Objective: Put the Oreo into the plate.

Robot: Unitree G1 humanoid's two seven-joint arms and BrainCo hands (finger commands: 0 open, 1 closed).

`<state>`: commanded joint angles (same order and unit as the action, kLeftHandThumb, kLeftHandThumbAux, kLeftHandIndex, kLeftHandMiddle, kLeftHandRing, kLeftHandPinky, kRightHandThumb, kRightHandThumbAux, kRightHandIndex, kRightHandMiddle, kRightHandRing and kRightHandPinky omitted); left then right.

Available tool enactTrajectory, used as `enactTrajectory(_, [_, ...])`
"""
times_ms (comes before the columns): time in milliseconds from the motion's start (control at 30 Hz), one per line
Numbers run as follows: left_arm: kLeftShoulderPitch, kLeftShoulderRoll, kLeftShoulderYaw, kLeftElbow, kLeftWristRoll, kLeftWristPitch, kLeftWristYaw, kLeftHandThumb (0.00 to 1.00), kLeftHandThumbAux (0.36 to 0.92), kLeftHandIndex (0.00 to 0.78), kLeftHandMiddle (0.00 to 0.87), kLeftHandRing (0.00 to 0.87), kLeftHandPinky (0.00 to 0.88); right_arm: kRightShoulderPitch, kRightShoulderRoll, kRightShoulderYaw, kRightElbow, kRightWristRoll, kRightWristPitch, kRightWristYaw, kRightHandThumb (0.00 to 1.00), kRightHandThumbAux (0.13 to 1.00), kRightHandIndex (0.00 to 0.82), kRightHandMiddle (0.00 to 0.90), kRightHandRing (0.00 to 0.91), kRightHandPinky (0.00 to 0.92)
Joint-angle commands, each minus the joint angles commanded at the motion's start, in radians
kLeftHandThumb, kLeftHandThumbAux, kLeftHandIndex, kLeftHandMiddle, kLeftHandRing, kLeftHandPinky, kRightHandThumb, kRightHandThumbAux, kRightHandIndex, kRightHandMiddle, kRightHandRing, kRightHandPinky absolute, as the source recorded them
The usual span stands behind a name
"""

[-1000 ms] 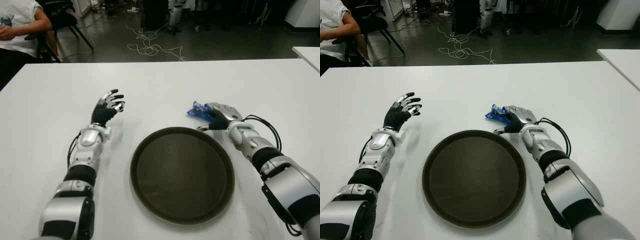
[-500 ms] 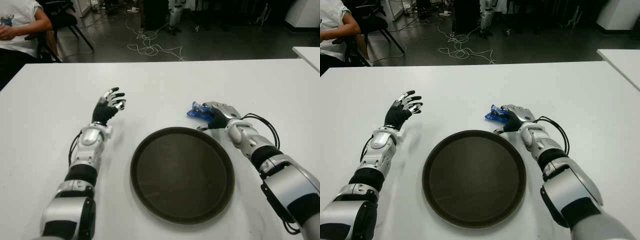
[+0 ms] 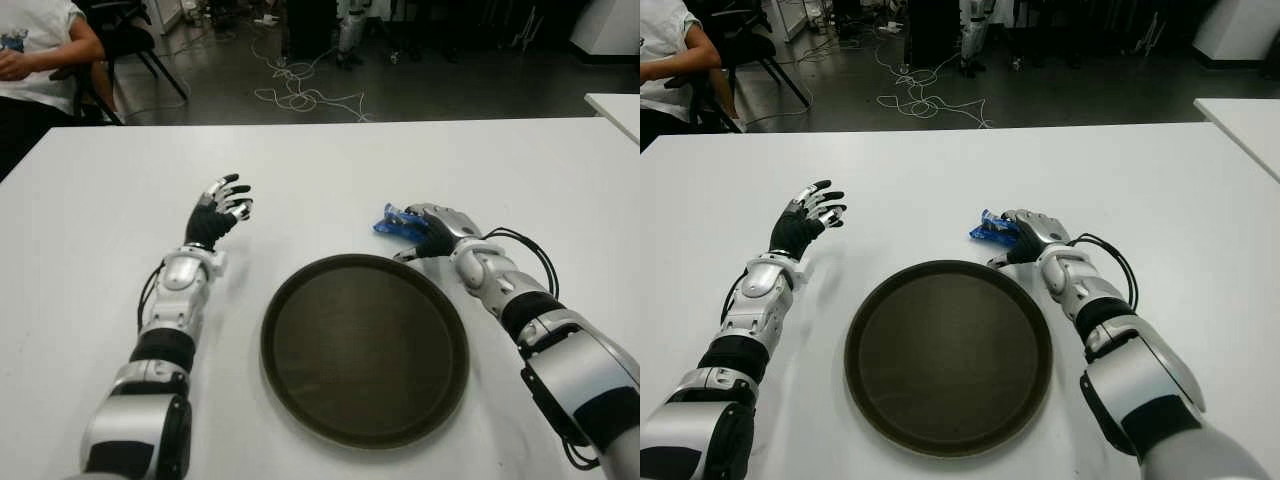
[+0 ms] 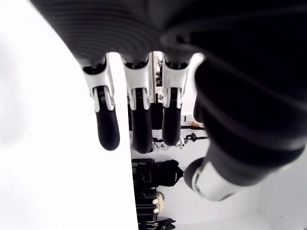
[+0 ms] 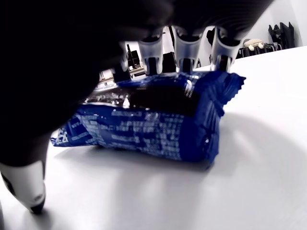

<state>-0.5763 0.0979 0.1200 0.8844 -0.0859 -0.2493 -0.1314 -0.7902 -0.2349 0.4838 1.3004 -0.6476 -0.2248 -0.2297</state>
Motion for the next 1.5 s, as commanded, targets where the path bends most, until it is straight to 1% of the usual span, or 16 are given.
enactTrajectory(167, [0.001, -0.001, 0.001, -0.001, 0.000, -0.001, 0.004, 0.208, 0.812, 0.177, 0.258, 0.266, 0.329, 0.003, 0.005, -0.010, 0.002, 0.007, 0.007, -0.031, 0.000, 0.647, 0.377, 0.294, 0.279, 0.250])
enactTrajectory(233, [0.002, -0.002, 0.003, -0.002, -0.001, -0.001, 0.003, 0.209, 0.811, 0.178, 0.258, 0.266, 0.328, 0.006, 0.007, -0.018, 0.001, 0.012, 0.007, -0.053, 0.000, 0.682, 0.413, 0.327, 0.311, 0.291])
enactTrajectory(267, [0.002, -0.002, 0.003, -0.001, -0.002, -0.001, 0.003, 0.216, 0.809, 0.180, 0.259, 0.267, 0.330, 0.008, 0.008, -0.022, 0.000, 0.013, 0.007, -0.065, 0.050, 0.715, 0.454, 0.387, 0.371, 0.358])
enactTrajectory(300, [0.001, -0.003, 0.005, 0.000, -0.003, -0.001, 0.002, 0.221, 0.807, 0.181, 0.259, 0.268, 0.332, 0.009, 0.008, -0.026, 0.000, 0.015, 0.006, -0.078, 0.086, 0.735, 0.480, 0.426, 0.409, 0.401])
enactTrajectory(367, [-0.001, -0.004, 0.006, 0.002, -0.005, -0.001, 0.002, 0.225, 0.801, 0.180, 0.258, 0.267, 0.330, 0.011, 0.008, -0.030, 0.000, 0.017, 0.004, -0.095, 0.149, 0.755, 0.512, 0.482, 0.465, 0.453])
enactTrajectory(400, [-0.001, -0.004, 0.007, 0.003, -0.005, -0.001, 0.002, 0.226, 0.797, 0.178, 0.257, 0.267, 0.329, 0.011, 0.008, -0.031, 0.001, 0.018, 0.003, -0.100, 0.340, 0.745, 0.482, 0.509, 0.492, 0.474])
enactTrajectory(433, [-0.001, -0.004, 0.008, 0.003, -0.005, 0.000, 0.001, 0.227, 0.796, 0.178, 0.257, 0.267, 0.329, 0.012, 0.008, -0.032, 0.002, 0.018, 0.001, -0.108, 0.409, 0.741, 0.472, 0.519, 0.501, 0.481])
enactTrajectory(467, [-0.002, -0.004, 0.008, 0.002, -0.006, 0.001, 0.001, 0.228, 0.796, 0.175, 0.254, 0.266, 0.331, 0.012, 0.008, -0.032, 0.002, 0.018, -0.001, -0.114, 0.509, 0.736, 0.457, 0.545, 0.526, 0.499])
enactTrajectory(533, [-0.002, -0.004, 0.009, 0.002, -0.006, 0.001, 0.000, 0.229, 0.797, 0.173, 0.252, 0.264, 0.333, 0.013, 0.008, -0.031, 0.003, 0.018, -0.002, -0.120, 0.614, 0.730, 0.441, 0.573, 0.553, 0.517])
enactTrajectory(600, [-0.001, -0.003, 0.010, 0.001, -0.006, 0.002, -0.002, 0.230, 0.796, 0.171, 0.250, 0.265, 0.335, 0.012, 0.008, -0.029, 0.006, 0.017, -0.001, -0.125, 0.650, 0.728, 0.436, 0.588, 0.569, 0.530])
enactTrajectory(667, [-0.002, -0.004, 0.013, 0.002, -0.012, 0.004, -0.007, 0.242, 0.794, 0.168, 0.250, 0.270, 0.344, 0.011, 0.008, -0.026, 0.008, 0.014, 0.000, -0.128, 0.669, 0.727, 0.434, 0.609, 0.591, 0.552])
enactTrajectory(800, [-0.002, -0.005, 0.017, 0.000, -0.015, 0.010, -0.013, 0.248, 0.785, 0.168, 0.251, 0.266, 0.326, 0.011, 0.010, -0.025, 0.010, 0.014, 0.004, -0.130, 0.686, 0.727, 0.432, 0.663, 0.653, 0.615])
enactTrajectory(1000, [-0.001, 0.000, 0.013, 0.000, -0.003, 0.009, -0.008, 0.244, 0.796, 0.182, 0.262, 0.269, 0.329, 0.018, 0.013, -0.037, 0.006, 0.026, -0.010, -0.144, 0.690, 0.728, 0.433, 0.698, 0.690, 0.647])
enactTrajectory(1133, [0.002, -0.001, 0.014, -0.004, -0.004, 0.006, -0.008, 0.255, 0.799, 0.184, 0.264, 0.275, 0.337, 0.020, 0.015, -0.044, 0.005, 0.035, -0.015, -0.151, 0.691, 0.729, 0.433, 0.706, 0.698, 0.655])
enactTrajectory(1300, [0.008, -0.003, 0.014, -0.014, -0.003, 0.003, -0.004, 0.238, 0.793, 0.177, 0.262, 0.272, 0.331, 0.024, 0.018, -0.057, 0.003, 0.048, -0.020, -0.163, 0.691, 0.729, 0.434, 0.712, 0.705, 0.659])
enactTrajectory(1500, [0.012, -0.003, 0.012, -0.022, -0.001, 0.001, -0.004, 0.236, 0.806, 0.175, 0.262, 0.272, 0.336, 0.026, 0.020, -0.068, 0.001, 0.052, -0.023, -0.171, 0.692, 0.729, 0.434, 0.710, 0.703, 0.659])
